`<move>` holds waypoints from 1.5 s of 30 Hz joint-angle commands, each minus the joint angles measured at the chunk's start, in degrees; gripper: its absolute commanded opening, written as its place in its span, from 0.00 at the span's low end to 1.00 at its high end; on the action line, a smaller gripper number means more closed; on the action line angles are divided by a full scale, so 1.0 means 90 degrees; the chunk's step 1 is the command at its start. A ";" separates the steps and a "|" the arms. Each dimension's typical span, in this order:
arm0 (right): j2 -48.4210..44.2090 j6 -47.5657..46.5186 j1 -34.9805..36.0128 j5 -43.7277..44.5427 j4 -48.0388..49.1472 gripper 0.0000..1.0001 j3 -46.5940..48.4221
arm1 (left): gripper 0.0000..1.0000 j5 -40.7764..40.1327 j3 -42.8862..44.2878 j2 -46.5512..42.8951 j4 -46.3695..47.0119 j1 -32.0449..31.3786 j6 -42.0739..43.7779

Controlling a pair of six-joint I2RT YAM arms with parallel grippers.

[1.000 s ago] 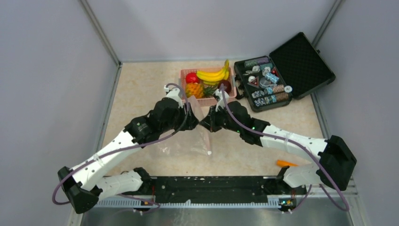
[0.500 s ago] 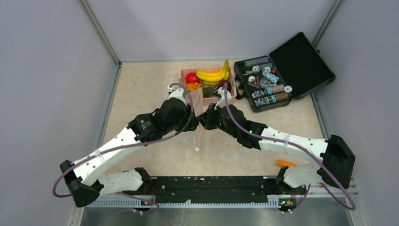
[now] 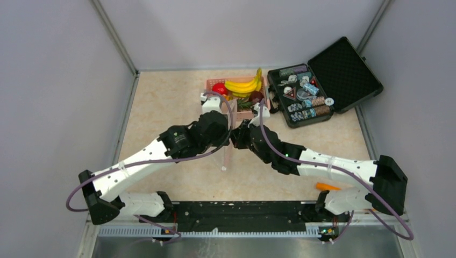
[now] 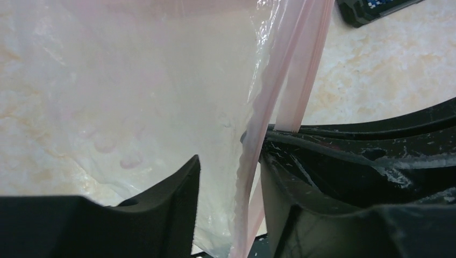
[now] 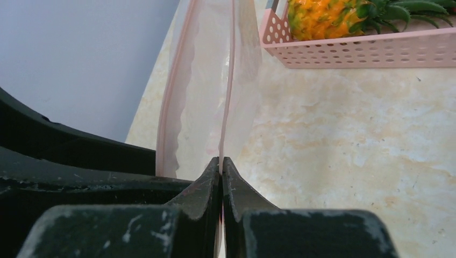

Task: Place the food in the zip-top bag and seal the zipper
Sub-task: Open the zipper of the food storage bag at the center of the board.

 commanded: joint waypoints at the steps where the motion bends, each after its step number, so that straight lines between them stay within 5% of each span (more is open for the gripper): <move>1: -0.0067 0.0245 0.0108 0.0328 0.0085 0.00 0.0166 | 0.44 -0.0850 0.0400 0.0241 -0.0339 -0.0244 0.0112; 14: 0.0092 -0.0212 0.0116 0.0186 -0.0166 0.00 0.0274 | 0.01 -0.1953 0.0260 0.0020 -0.0762 -0.0387 -0.0082; 23: 0.0563 -0.0619 -0.0420 -0.1047 -0.1100 0.00 0.0672 | 0.00 -0.2498 0.0233 -0.0867 -0.0479 -0.0375 0.0341; 34: 0.1401 -0.1543 -0.0761 -0.1990 -0.1782 0.01 0.1844 | 0.00 -0.2932 0.0140 -0.0278 -0.1632 -0.0366 -0.0509; 36: 0.1323 -0.1693 -0.0819 -0.2311 -0.1538 0.07 0.1771 | 0.00 -0.2896 -0.0076 -0.0326 -0.1461 -0.0279 -0.0518; 38: 0.1150 -0.1727 -0.0840 -0.2411 -0.1413 0.29 0.1679 | 0.00 -0.2687 -0.0352 -0.0426 -0.1240 0.0091 -0.0426; 41: 0.0836 -0.1776 -0.0920 -0.2515 -0.1219 0.47 0.1451 | 0.00 -0.1892 -0.0820 -0.0782 -0.0689 0.0923 -0.0011; 45: 0.0511 -0.1837 -0.1109 -0.2511 -0.1254 0.56 0.1214 | 0.00 -0.1258 -0.1371 -0.1449 0.0058 0.1401 0.0361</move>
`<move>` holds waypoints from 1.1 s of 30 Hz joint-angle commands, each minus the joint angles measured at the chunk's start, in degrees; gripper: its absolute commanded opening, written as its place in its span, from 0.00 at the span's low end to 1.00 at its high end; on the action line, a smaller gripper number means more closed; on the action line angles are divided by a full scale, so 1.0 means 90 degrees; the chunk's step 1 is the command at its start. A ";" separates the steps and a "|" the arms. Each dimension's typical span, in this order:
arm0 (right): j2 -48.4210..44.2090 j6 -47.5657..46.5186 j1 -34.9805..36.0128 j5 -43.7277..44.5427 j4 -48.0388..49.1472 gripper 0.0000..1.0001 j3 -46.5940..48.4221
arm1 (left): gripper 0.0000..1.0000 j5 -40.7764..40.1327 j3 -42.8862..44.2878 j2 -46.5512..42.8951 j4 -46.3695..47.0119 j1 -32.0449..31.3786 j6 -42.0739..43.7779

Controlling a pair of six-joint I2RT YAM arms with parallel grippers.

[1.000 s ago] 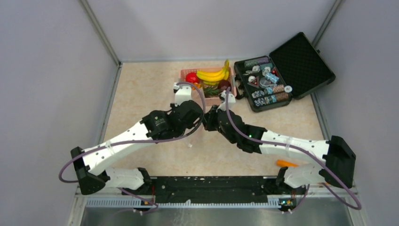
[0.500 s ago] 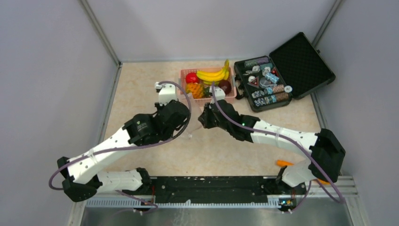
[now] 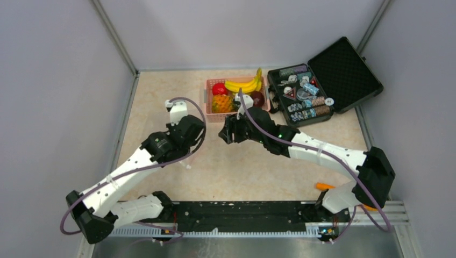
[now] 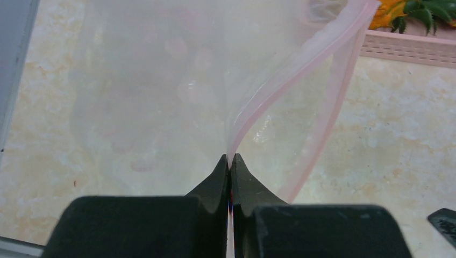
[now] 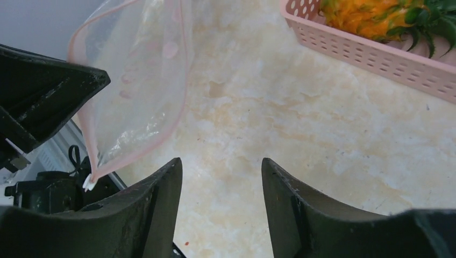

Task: Place the food in the zip-top bag and seal the zipper
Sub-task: Open the zipper of the food storage bag at the center of the board, then move the bin to the center of the board.

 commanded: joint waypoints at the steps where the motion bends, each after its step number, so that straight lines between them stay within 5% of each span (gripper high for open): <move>1: -0.0608 -0.0245 -0.0261 -0.0189 0.0304 0.58 -0.0260 | 0.00 0.0790 -0.0287 -0.0668 0.0882 0.0409 0.0428; 6: -0.0458 -0.0393 -0.0838 0.0022 0.0371 0.62 -0.0236 | 0.00 0.1023 -0.0297 -0.0586 0.0786 0.0455 0.0387; 14: 0.1574 -0.0802 -0.1954 0.0066 -0.0934 0.61 0.1673 | 0.00 0.1319 -0.0487 -0.0853 0.0969 0.0455 0.0299; 27: 0.3671 -0.1357 -0.2422 -0.0819 -0.1383 0.60 0.3313 | 0.00 0.1600 -0.0670 -0.1204 0.0987 0.0460 0.0285; 33: 0.3443 -0.1771 -0.2422 -0.1242 -0.1253 0.60 0.2453 | 0.00 0.1551 -0.0695 -0.1369 0.0865 0.0456 0.0272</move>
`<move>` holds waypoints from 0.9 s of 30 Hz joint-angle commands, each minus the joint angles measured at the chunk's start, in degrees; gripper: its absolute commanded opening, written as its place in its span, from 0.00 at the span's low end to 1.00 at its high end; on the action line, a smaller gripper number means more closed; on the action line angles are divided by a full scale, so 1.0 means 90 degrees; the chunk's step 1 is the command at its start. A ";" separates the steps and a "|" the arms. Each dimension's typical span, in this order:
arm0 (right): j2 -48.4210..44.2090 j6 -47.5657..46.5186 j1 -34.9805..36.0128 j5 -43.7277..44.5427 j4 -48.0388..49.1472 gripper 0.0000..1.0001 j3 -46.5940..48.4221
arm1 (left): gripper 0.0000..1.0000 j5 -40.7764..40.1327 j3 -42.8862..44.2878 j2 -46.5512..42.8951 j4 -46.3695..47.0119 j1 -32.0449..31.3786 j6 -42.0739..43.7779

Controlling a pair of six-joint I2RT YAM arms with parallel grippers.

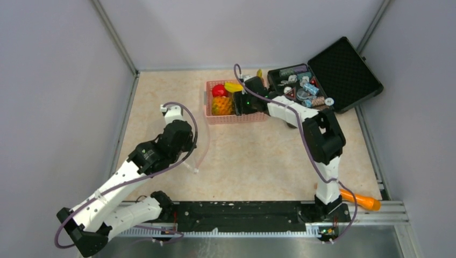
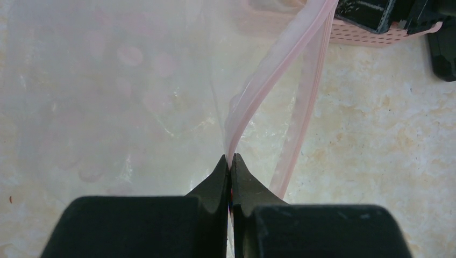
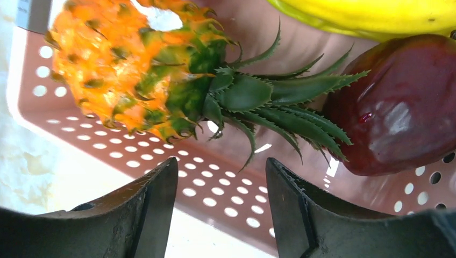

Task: Place the food in the zip-top bag and seal the zipper
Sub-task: Move the bin to the center of the board.

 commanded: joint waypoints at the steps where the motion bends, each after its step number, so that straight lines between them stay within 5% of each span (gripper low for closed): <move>1: -0.0436 -0.0581 -0.0003 -0.0336 -0.0062 0.61 -0.0697 | 0.00 0.0004 -0.0020 -0.0259 0.0179 0.0030 -0.0022; 8: -0.1729 -0.1037 -0.0012 -0.0600 0.0400 0.61 -0.2581 | 0.00 -0.0091 0.0058 -0.0283 0.0147 0.0035 -0.0014; 15: -0.3339 -0.0342 -0.0014 -0.0618 0.0729 0.62 -0.4105 | 0.00 0.0061 0.0001 -0.0283 0.0192 0.0033 -0.0028; 27: -0.4237 0.1159 -0.0013 -0.0290 0.1431 0.65 -0.4702 | 0.00 0.0614 -0.0055 -0.0070 0.0460 0.0034 -0.0032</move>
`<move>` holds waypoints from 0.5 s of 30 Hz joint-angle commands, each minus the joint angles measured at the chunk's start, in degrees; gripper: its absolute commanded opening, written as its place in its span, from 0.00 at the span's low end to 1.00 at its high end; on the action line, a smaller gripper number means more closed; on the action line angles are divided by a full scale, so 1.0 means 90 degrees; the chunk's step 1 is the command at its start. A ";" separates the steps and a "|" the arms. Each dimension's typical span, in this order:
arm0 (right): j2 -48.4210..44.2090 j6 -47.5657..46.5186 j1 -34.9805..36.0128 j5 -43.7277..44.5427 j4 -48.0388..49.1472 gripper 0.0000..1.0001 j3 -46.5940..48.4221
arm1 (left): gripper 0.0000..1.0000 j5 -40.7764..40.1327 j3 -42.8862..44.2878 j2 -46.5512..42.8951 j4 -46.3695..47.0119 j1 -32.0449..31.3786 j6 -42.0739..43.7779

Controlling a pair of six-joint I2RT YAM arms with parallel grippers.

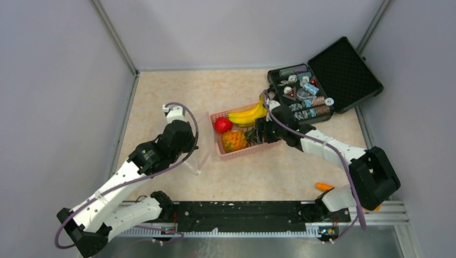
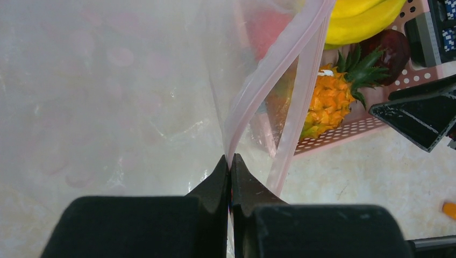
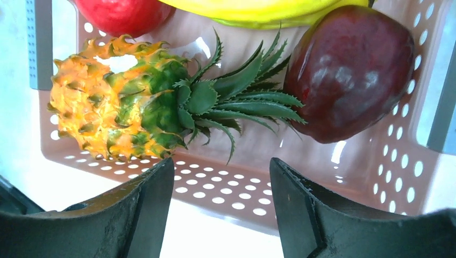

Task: Place the food in the zip-top bag and seal the zipper
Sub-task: Move the bin to the center of the board, then pick up the fake fruit from the bin.

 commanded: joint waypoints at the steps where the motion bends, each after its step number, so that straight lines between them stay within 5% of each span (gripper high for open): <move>1: -0.0328 0.1328 -0.0008 0.0211 0.0993 0.66 -0.0224 | 0.00 0.0200 0.0023 0.0039 0.0302 0.0013 -0.0030; 7: -0.0053 0.3863 0.0001 0.0643 0.2125 0.65 -0.0541 | 0.00 0.0222 -0.0020 0.0016 0.0401 0.0018 -0.0020; 12: 0.0008 0.5140 0.0273 0.2097 0.1630 0.64 -0.0412 | 0.00 0.0339 -0.0023 0.0075 0.0438 0.0011 -0.0021; 15: 0.0266 0.5554 0.0306 0.2130 0.0814 0.63 0.0063 | 0.00 0.0352 -0.0011 0.0143 0.0446 0.0017 0.0026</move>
